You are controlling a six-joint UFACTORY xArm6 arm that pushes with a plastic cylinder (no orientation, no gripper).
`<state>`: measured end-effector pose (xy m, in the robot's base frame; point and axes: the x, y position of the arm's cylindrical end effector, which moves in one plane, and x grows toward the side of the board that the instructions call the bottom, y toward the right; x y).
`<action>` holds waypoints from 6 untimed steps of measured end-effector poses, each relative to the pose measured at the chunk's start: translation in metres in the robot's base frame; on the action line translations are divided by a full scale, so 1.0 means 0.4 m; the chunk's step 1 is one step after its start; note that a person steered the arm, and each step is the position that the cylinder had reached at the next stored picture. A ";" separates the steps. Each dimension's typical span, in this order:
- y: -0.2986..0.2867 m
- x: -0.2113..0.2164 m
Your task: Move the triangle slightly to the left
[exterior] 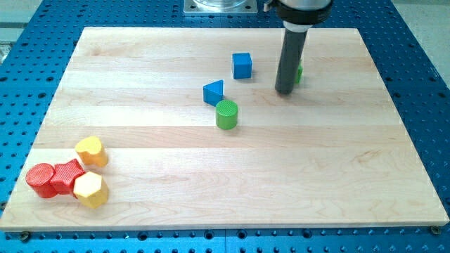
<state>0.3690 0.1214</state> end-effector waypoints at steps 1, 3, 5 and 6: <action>0.028 -0.042; -0.237 0.075; -0.451 0.161; -0.537 0.222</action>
<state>0.4577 -0.0934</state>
